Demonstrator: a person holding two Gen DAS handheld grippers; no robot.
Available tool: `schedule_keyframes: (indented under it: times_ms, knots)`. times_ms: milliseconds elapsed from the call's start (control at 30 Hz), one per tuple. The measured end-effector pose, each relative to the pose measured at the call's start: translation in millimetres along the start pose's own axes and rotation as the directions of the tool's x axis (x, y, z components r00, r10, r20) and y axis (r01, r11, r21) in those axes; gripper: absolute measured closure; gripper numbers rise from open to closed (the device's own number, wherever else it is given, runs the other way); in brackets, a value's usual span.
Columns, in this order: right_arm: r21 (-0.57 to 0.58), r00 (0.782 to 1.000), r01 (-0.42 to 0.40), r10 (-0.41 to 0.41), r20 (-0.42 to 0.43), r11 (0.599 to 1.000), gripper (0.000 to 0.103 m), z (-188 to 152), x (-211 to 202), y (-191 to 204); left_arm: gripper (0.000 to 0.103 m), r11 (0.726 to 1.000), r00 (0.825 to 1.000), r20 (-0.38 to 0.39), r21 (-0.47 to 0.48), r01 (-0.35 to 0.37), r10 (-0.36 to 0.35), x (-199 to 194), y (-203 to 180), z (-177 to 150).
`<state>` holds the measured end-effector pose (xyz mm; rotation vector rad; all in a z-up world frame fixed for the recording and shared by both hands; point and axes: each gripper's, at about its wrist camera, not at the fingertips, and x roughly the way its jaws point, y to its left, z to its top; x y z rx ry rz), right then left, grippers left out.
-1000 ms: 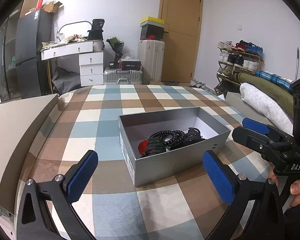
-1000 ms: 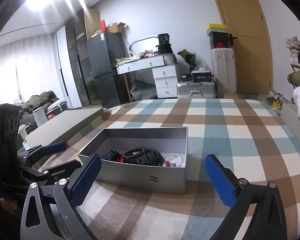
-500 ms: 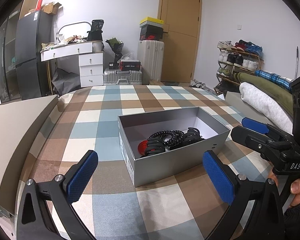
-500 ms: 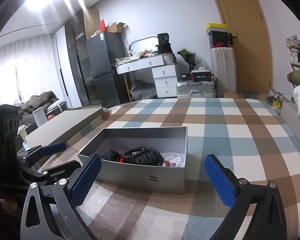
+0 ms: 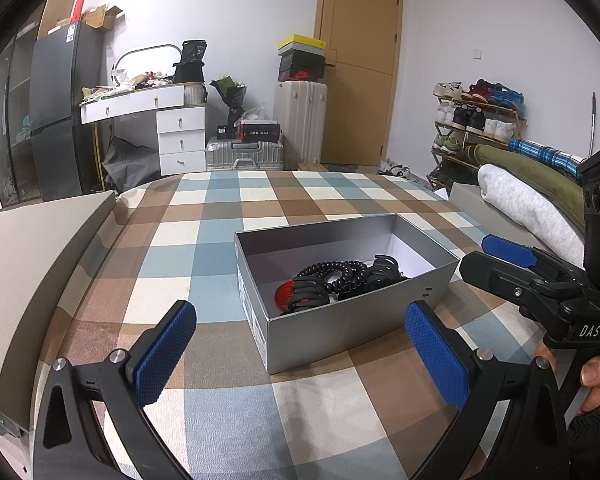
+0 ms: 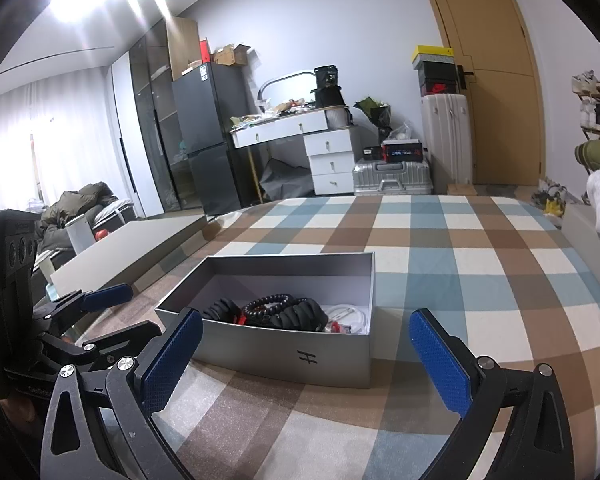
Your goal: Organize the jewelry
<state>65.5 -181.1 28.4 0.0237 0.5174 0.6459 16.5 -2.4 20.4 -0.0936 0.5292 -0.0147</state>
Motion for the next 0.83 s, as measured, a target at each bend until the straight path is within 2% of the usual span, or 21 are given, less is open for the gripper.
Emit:
schedule_keyframes:
  times_ms: [833]
  knots:
    - [0.001,1.0,0.001,-0.001,-0.002,1.0,0.0,-0.1,0.3,-0.1,0.001,1.0,1.0,0.01,0.001,0.004,-0.004,-1.8,-2.3,1.0]
